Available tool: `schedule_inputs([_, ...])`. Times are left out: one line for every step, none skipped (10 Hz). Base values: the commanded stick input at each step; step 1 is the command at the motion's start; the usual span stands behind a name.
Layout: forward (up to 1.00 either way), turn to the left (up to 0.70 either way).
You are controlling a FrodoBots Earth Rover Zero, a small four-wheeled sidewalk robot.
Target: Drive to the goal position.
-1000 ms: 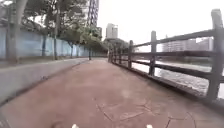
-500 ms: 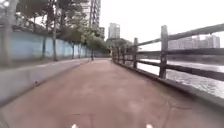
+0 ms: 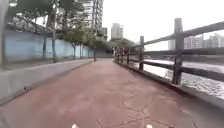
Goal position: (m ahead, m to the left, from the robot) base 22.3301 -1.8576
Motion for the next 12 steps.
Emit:
schedule_inputs([1.0, 0.0])
schedule_inputs([1.0, 0.0])
schedule_inputs([1.0, 0.0])
schedule_inputs([1.0, 0.0])
schedule_inputs([1.0, 0.0])
schedule_inputs([1.0, 0.0])
schedule_inputs([1.0, 0.0])
schedule_inputs([1.0, 0.0])
schedule_inputs([1.0, 0.0])
schedule_inputs([1.0, 0.0])
schedule_inputs([1.0, 0.0])
schedule_inputs([1.0, 0.0])
